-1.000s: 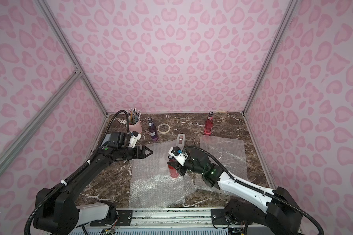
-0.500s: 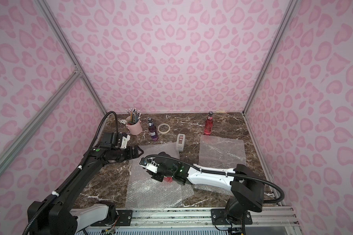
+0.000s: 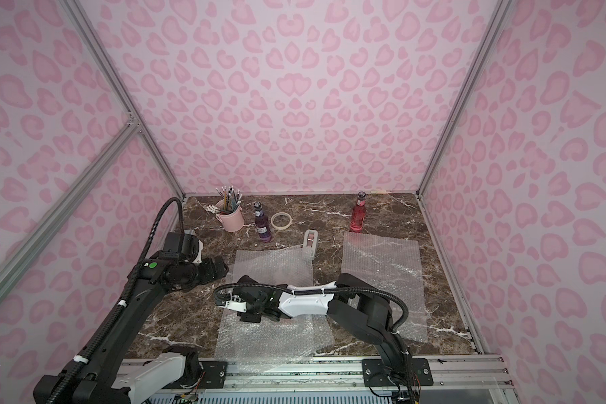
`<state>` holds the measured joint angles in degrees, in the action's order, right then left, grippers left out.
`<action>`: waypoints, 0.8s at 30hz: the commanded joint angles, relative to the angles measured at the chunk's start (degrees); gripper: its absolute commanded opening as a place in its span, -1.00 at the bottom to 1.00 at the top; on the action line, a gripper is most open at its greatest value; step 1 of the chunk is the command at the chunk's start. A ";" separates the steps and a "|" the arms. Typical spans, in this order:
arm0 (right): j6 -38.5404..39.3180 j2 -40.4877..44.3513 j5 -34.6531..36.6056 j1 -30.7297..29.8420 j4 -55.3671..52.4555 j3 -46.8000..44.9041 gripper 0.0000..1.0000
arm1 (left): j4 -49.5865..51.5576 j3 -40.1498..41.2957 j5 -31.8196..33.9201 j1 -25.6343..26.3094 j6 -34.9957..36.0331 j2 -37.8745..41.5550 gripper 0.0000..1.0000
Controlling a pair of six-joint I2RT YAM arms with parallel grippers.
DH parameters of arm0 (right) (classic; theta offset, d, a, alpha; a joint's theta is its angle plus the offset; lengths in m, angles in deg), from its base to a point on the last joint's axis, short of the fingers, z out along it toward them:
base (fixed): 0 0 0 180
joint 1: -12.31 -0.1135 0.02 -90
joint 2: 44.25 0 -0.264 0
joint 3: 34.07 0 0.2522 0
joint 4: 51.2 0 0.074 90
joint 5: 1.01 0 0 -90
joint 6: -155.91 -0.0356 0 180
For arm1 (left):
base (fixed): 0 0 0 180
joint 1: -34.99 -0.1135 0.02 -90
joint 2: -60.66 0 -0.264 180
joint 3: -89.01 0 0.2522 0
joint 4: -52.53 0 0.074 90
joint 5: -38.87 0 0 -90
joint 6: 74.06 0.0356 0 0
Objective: Wrap wine bottles in bubble wrap
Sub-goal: Place the wine bottle on the bubble wrap, then wrap the wine bottle in bubble wrap.
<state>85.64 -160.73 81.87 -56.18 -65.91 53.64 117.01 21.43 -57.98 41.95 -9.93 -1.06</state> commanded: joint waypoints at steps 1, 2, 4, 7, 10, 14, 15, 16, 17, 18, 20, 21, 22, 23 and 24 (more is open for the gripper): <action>-0.63 -1.64 -0.88 0.91 0.90 -0.07 -0.42 | -0.46 1.09 -1.08 -0.02 -1.35 -0.96 0.97; -0.85 -1.64 -0.73 1.27 1.20 -0.22 -0.38 | -0.89 1.41 -1.52 -0.06 -1.46 -1.48 0.97; -0.92 -1.10 -0.45 1.69 1.46 -0.69 -0.26 | -1.45 1.84 -1.87 -0.09 -1.65 -2.59 0.97; -0.91 2.31 -1.71 2.14 2.04 -2.90 -0.04 | -2.39 2.42 -2.86 -0.06 -1.63 -4.04 0.97; -1.09 8.66 -3.66 2.84 3.56 -8.33 0.08 | -3.27 2.83 -3.93 -0.09 -1.81 -5.05 0.97; -0.65 18.59 -6.16 2.77 3.85 -16.60 0.11 | -4.82 3.15 -8.55 -0.05 -1.87 -6.31 0.99; -0.74 20.80 -7.55 2.72 3.88 -18.79 0.12 | -5.38 3.16 -10.46 -0.10 -1.73 -6.36 1.00; -0.87 22.63 -8.90 2.62 3.77 -20.41 0.11 | -5.91 3.15 -11.91 -0.07 -1.73 -6.40 1.00; -0.92 24.15 -10.18 2.32 3.56 -22.26 0.10 | -6.40 2.94 -13.24 -0.06 -1.73 -6.45 1.00; -0.92 25.29 -11.16 1.88 3.18 -23.85 0.09 | -6.68 2.91 -14.13 0.07 -1.77 -6.65 1.00; -0.73 26.35 -12.10 0.84 2.02 -26.06 0.08 | -7.10 2.79 -15.21 0.13 -2.24 -7.39 0.99; -0.82 26.63 -12.62 0.27 1.93 -27.12 0.08 | -7.47 2.91 -15.50 0.31 -2.41 -7.79 0.99; -0.96 26.82 -12.90 -0.20 2.26 -28.02 0.08 | -7.73 2.99 -15.64 0.53 -2.73 -8.04 0.98; -1.05 26.87 -13.05 -0.85 2.53 -29.03 0.08 | -8.07 3.13 -15.73 0.80 -2.86 -8.43 0.98; -1.19 26.55 -13.17 -1.41 2.86 -29.78 0.08 | -8.47 3.12 -15.74 1.18 -3.07 -8.72 0.98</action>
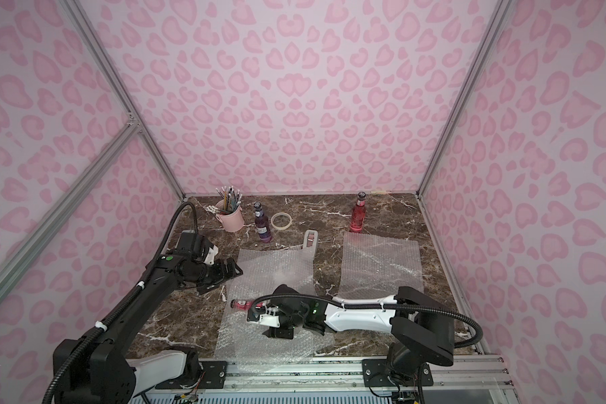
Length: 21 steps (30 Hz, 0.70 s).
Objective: Wrap wine bottles in bubble wrap
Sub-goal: Wrap the wine bottle in bubble wrap.
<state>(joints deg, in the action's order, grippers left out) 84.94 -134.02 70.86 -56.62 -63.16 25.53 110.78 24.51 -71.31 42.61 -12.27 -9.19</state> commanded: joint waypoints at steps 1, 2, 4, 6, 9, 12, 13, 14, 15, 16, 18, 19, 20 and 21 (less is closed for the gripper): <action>-0.56 -0.62 -2.42 -1.44 0.02 -2.05 0.08 | -2.47 0.08 -2.32 0.97 -0.80 -0.85 0.98; -0.64 -1.29 -2.50 -2.09 -0.20 -2.22 0.08 | -2.70 0.05 -2.24 1.34 -0.88 -1.16 0.98; -0.95 -2.59 -2.86 -3.04 -0.01 -2.30 0.09 | -2.98 -0.12 -2.09 2.07 -0.86 -1.97 0.98; -1.48 -3.58 -3.14 -3.69 1.08 -2.60 0.11 | -3.29 -0.22 -1.92 2.61 -0.80 -2.77 0.98; -2.06 -4.57 -3.49 -4.33 2.02 -2.38 0.13 | -3.76 -0.15 -1.80 3.00 -0.89 -3.43 0.98; -2.15 -5.38 -3.17 -4.97 2.88 -2.34 0.19 | -4.06 -0.19 -1.70 3.51 -0.89 -4.04 0.98; -2.16 -5.84 -3.07 -5.09 3.09 -2.30 0.20 | -4.21 -0.16 -1.61 3.60 -0.89 -4.32 0.98; -2.15 -6.38 -2.76 -5.32 2.95 -2.21 0.21 | -4.31 -0.14 -1.53 3.64 -0.84 -4.55 0.98; -2.02 -7.03 -2.15 -5.50 2.61 -2.17 0.21 | -4.37 -0.10 -1.55 3.73 -0.84 -4.76 0.98; -1.98 -7.44 -1.85 -5.60 2.35 -2.06 0.22 | -4.44 -0.13 -1.55 3.87 -0.81 -4.86 0.98; -2.27 -7.74 -1.69 -5.69 2.73 -2.36 0.23 | -4.71 0.09 -1.61 4.00 -0.70 -5.21 0.98; -2.37 -7.71 -1.79 -5.77 3.08 -2.52 0.23 | -4.78 0.03 -1.59 4.03 -0.71 -5.30 0.98; -2.49 -7.84 -2.04 -5.82 3.33 -2.65 0.24 | -5.00 0.12 -1.67 4.13 -0.72 -5.47 0.98; -2.50 -8.00 -2.10 -6.01 3.40 -2.81 0.24 | -5.07 0.17 -1.61 4.07 -0.71 -5.62 0.98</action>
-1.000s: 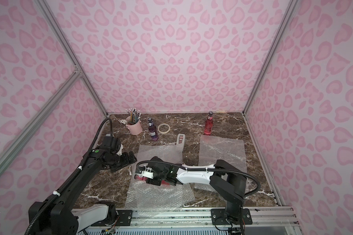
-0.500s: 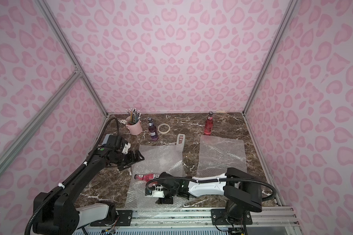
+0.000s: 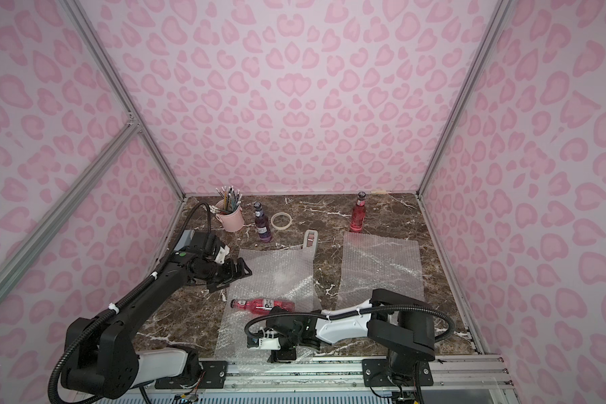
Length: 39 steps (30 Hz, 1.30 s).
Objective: Wrap wine bottles in bubble wrap
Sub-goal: Wrap the wine bottle in bubble wrap.
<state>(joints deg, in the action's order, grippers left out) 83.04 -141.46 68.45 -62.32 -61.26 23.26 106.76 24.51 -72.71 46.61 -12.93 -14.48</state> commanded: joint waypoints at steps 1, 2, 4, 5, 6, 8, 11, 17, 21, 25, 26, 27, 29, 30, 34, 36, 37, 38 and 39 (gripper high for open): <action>-0.52 -0.79 0.60 -0.27 1.31 -0.48 0.24 | -1.17 0.16 -0.29 0.16 -0.07 -0.53 0.98; -0.31 -1.16 1.40 -0.34 0.78 -0.43 0.22 | -1.27 0.25 -0.38 0.17 -0.10 -0.78 0.98; -0.16 -1.13 3.20 -0.33 0.09 -0.34 0.13 | -1.44 0.21 -0.39 0.32 -0.05 -1.05 0.98; -0.09 -0.76 3.48 -0.24 0.07 -0.47 0.03 | -1.49 0.20 -0.39 0.31 0.00 -1.13 0.98; -0.24 -0.34 3.47 -0.17 0.03 -0.50 -0.11 | -1.61 0.14 -0.43 0.33 0.03 -1.25 0.98; -0.64 0.57 3.24 -0.08 0.16 -0.42 -0.27 | -1.52 0.04 -0.38 0.39 0.12 -1.50 0.98; -1.18 1.97 2.62 0.34 0.25 -0.30 -0.40 | -1.36 -0.15 -0.39 0.42 0.34 -1.51 0.98; -1.47 2.20 1.19 1.12 -0.80 0.54 -0.62 | -1.01 -0.28 -0.15 0.45 0.96 -1.51 0.98; -1.65 3.21 -0.10 1.83 -1.28 1.05 -0.71 | -0.39 -0.61 -0.05 0.56 1.35 -1.16 0.98; -2.02 4.60 -1.92 2.62 -1.60 1.16 -0.64 | 0.34 -1.18 0.05 0.58 1.88 -1.07 0.97; -2.18 4.91 -2.36 2.89 -1.81 1.21 -0.63 | 0.31 -1.26 0.05 0.58 1.92 -0.97 0.98; -2.16 5.17 -2.57 3.10 -2.13 1.23 -0.63 | 0.41 -1.28 -0.04 0.60 1.97 -0.98 0.98; -2.02 5.28 -2.53 3.54 -2.70 1.28 -0.67 | 0.44 -1.36 -0.05 0.60 2.13 -1.00 0.97; -1.89 5.28 -2.47 3.75 -2.98 1.34 -0.72 | 0.40 -1.37 -0.04 0.55 2.19 -1.02 0.98; -1.81 4.84 -3.01 4.55 -3.86 2.37 -0.91 | 0.48 -1.61 -0.47 0.62 2.24 -0.99 0.98; -1.83 4.96 -3.06 4.92 -3.74 2.69 -0.95 | 0.97 -1.96 -0.30 0.63 2.36 -0.81 0.98; -1.83 5.08 -3.28 5.25 -3.81 2.88 -0.96 | 1.10 -2.00 -0.17 0.67 2.45 -0.73 0.98; -1.97 5.18 -3.85 5.81 -3.81 2.99 -1.00 | 1.43 -2.37 -0.05 0.63 2.57 -0.55 0.98; -2.22 5.31 -4.20 6.51 -4.03 3.30 -1.00 | 1.84 -2.71 0.09 0.64 2.65 -0.31 0.97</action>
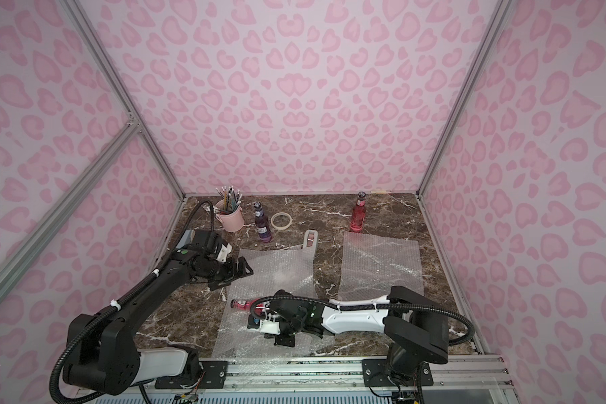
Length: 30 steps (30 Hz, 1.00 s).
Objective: Wrap wine bottles in bubble wrap
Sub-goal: Wrap the wine bottle in bubble wrap.
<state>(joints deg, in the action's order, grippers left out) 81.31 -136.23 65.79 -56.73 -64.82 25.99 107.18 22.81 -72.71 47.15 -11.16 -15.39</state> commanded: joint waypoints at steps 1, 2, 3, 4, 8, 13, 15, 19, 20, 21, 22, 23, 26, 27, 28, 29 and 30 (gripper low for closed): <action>-0.47 0.23 -1.67 1.48 -0.63 0.80 -1.00 | 1.77 -1.36 0.20 0.22 1.03 0.87 0.97; -0.33 0.31 -1.61 2.04 -0.77 1.16 -1.00 | 2.43 -1.86 0.49 0.21 1.24 1.27 0.96; -0.14 0.45 -1.35 2.64 -0.89 1.39 -1.00 | 3.04 -2.28 0.86 0.23 1.41 1.66 0.97; -0.11 0.43 -1.28 3.28 -0.97 1.73 -1.00 | 3.40 -2.80 1.22 0.32 1.51 1.99 0.96; 0.55 -0.51 -1.57 6.41 -1.46 3.72 -1.00 | 5.73 -4.39 1.81 0.47 1.58 3.47 0.96; 0.92 -2.26 -2.57 9.87 -1.35 5.96 -1.00 | 8.97 -5.09 3.00 0.65 1.52 5.57 0.96; 1.04 -3.19 -3.08 11.20 -1.38 6.76 -1.00 | 10.55 -4.81 3.82 0.74 1.54 6.32 0.97; 1.21 -4.68 -4.23 12.92 -1.45 8.12 -0.99 | 15.54 -4.59 9.18 0.76 1.26 8.23 0.96; 1.21 -4.90 -4.77 13.24 -1.25 8.36 -0.98 | 16.84 -4.28 11.19 0.76 0.57 9.26 0.96; 1.13 -5.18 -5.12 13.60 -1.08 8.43 -0.98 | 17.77 -4.01 12.79 0.79 -0.23 10.29 0.96; 1.04 -5.54 -5.70 14.04 -0.90 8.51 -0.97 | 18.62 -3.51 14.01 0.76 -0.96 11.53 0.96; 0.97 -6.04 -6.26 14.50 -0.75 8.60 -0.97 | 19.49 -3.13 14.70 0.77 -1.20 12.77 0.96; 1.04 -7.84 -7.49 15.65 -0.54 9.02 -0.95 | 22.23 -2.56 16.29 0.80 -0.86 15.27 0.96; 1.12 -8.37 -7.83 15.94 -0.70 9.30 -0.94 | 23.15 -2.57 16.85 0.76 -0.94 15.83 0.96; 1.21 -9.06 -8.04 16.27 -0.82 9.59 -0.93 | 23.83 -2.45 17.03 0.79 -1.45 16.48 0.96; 1.24 -9.77 -8.49 16.66 -0.80 9.82 -0.93 | 24.09 -2.06 16.40 0.83 -2.98 17.30 0.96; 1.32 -10.29 -8.67 16.92 -0.83 9.96 -0.92 | 23.63 -1.34 14.80 0.79 -4.68 18.01 0.96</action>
<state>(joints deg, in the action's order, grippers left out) 82.03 -145.04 58.51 -40.34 -65.39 35.74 127.81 20.60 -58.20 47.96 -12.66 1.33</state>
